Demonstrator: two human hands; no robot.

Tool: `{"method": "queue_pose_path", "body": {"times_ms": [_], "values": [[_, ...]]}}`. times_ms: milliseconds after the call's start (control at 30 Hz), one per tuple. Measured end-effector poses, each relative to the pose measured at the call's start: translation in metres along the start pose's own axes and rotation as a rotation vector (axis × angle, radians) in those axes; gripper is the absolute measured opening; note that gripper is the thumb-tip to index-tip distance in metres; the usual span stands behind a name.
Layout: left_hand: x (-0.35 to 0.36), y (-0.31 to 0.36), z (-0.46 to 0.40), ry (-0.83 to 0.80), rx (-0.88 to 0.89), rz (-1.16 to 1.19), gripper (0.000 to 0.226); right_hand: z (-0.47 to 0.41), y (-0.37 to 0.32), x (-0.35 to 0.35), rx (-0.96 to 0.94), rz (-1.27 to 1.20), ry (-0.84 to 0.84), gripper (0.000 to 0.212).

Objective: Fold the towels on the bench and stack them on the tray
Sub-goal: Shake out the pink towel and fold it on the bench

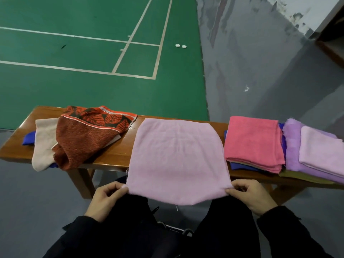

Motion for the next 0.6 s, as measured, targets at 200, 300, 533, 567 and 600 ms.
{"method": "queue_pose_path", "body": {"times_ms": [200,300,533,567,600], "values": [[-0.011,0.045,-0.031,0.128,0.128,-0.027,0.013,-0.02,-0.057,-0.044,-0.151,-0.185,0.253,0.024],[-0.025,0.084,-0.067,0.218,0.246,-0.085,0.012,-0.05,-0.083,-0.078,-0.173,-0.158,0.383,0.018],[-0.051,0.139,-0.163,0.349,0.218,-0.254,0.023,-0.12,-0.109,-0.139,-0.054,0.082,0.519,0.02],[-0.053,0.139,-0.174,0.349,0.196,-0.256,0.025,-0.128,-0.108,-0.143,-0.032,0.103,0.526,0.018],[-0.056,0.137,-0.184,0.351,0.174,-0.249,0.025,-0.136,-0.107,-0.146,-0.005,0.134,0.528,0.017]]}}
Point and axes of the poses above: each hand's wrist, its own z-axis away from the middle knuckle, its own x-axis out of the palm, y = z × x, the point moved 9 cm from there along -z, towards the middle knuckle, and after that the axes turned 14 degrees about -y, right-handed, at the moved point
